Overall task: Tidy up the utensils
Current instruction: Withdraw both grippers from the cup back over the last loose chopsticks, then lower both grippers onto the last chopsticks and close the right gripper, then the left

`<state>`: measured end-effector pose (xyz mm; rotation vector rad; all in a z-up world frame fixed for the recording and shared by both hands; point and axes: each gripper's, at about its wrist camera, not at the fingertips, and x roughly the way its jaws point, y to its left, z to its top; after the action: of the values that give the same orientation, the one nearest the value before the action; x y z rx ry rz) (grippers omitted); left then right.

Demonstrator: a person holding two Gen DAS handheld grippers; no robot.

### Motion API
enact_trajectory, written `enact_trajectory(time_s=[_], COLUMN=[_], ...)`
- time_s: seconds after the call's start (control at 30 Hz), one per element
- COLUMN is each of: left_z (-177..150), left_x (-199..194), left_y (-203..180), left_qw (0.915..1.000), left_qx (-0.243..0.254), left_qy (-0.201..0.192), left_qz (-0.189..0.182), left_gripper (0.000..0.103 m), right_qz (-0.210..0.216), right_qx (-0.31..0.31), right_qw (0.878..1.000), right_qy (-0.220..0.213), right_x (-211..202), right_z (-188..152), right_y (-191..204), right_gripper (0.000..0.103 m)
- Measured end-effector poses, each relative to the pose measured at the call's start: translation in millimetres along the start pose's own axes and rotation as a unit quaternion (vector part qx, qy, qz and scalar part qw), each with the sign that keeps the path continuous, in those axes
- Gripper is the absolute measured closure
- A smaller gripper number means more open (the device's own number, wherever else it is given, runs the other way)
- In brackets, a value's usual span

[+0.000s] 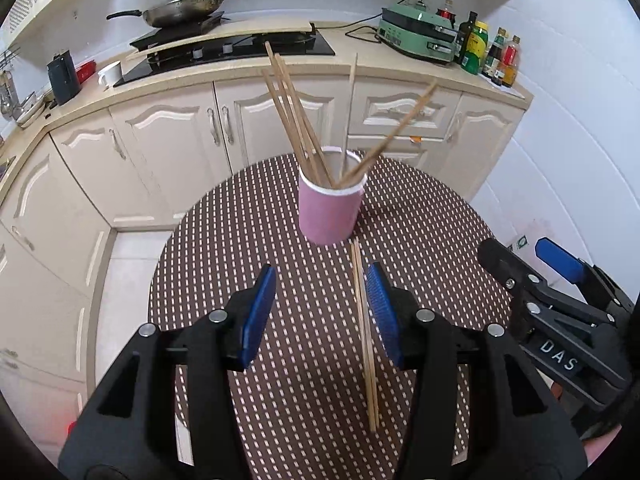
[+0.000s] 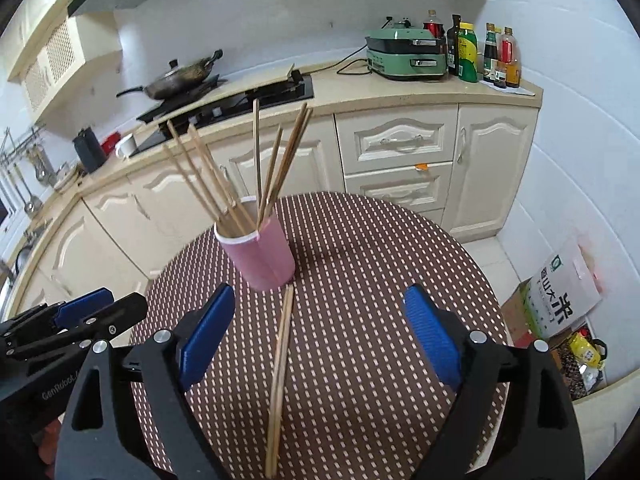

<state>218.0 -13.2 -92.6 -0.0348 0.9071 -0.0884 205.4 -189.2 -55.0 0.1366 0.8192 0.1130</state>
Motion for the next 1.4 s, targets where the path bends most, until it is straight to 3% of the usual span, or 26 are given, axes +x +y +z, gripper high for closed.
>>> enact_trajectory(time_s=[0.37, 0.47, 0.73, 1.13, 1.4], left_z=[-43, -51, -64, -43, -25], left_x=[-4, 0, 25, 72, 112], left_y=[-10, -8, 9, 33, 42], left_qw=[0.9994, 0.9993, 0.9981, 0.9953, 0.9911], left_qx=[-0.004, -0.006, -0.016, -0.011, 0.008], left_qy=[0.034, 0.035, 0.057, 0.096, 0.131], left_qz=[-0.004, 0.012, 0.015, -0.004, -0.019], left_gripper=[0.055, 0.055, 0.055, 0.055, 0.055], right_qz=[0.002, -0.004, -0.027, -0.055, -0.090], right_qx=[0.019, 0.022, 0.014, 0.020, -0.012], right_qw=[0.997, 0.995, 0.991, 0.981, 0.967], right_qy=[0.075, 0.101, 0.129, 0.186, 0.238], right_x=[7, 17, 43, 126, 175], right_z=[-45, -55, -64, -58, -60], right_y=[-12, -13, -4, 23, 37], right_gripper=[0.019, 0.019, 0.019, 0.020, 0.020])
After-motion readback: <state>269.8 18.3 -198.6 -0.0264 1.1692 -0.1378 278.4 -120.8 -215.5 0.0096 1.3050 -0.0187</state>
